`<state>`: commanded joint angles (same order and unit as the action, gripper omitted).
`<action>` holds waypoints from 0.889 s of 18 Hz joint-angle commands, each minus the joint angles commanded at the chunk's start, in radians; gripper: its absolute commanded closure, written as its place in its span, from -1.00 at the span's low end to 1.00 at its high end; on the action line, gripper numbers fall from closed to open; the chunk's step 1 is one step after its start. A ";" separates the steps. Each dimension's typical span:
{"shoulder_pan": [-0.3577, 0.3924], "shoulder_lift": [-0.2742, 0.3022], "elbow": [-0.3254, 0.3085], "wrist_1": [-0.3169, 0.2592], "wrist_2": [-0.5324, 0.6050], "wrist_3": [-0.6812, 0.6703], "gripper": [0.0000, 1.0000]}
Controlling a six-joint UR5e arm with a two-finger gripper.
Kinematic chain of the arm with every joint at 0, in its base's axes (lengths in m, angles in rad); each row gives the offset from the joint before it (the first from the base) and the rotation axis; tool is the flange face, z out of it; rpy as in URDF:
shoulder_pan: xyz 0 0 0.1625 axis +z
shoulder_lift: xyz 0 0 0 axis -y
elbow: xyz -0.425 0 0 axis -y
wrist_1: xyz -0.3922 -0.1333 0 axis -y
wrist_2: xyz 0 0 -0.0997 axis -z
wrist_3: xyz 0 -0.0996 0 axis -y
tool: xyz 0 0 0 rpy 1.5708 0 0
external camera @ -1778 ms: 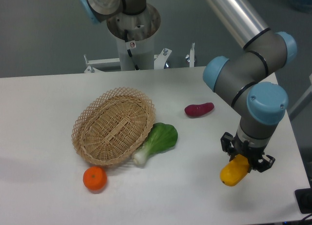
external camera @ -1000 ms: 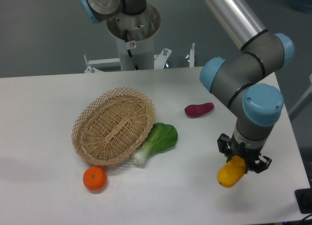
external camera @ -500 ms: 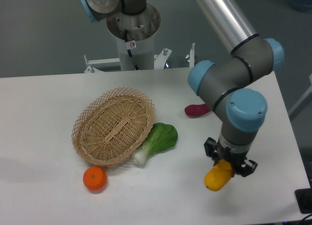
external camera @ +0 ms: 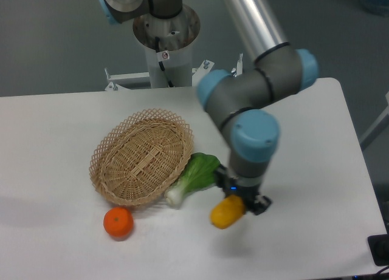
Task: Place the mango in the basket
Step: 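Carry the held yellow mango toward the wicker basket and lower it, then open the gripper to release the mango inside the basket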
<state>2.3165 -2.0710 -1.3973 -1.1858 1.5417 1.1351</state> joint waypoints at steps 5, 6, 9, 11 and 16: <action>-0.086 0.103 -0.156 0.011 -0.002 0.014 0.31; -0.101 0.121 -0.185 0.011 -0.002 0.018 0.29; -0.140 0.155 -0.265 0.014 0.000 0.018 0.22; -0.153 0.160 -0.275 0.011 -0.002 0.018 0.16; -0.195 0.150 -0.284 0.011 0.001 0.005 0.07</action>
<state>2.1216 -1.9205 -1.6812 -1.1750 1.5432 1.1398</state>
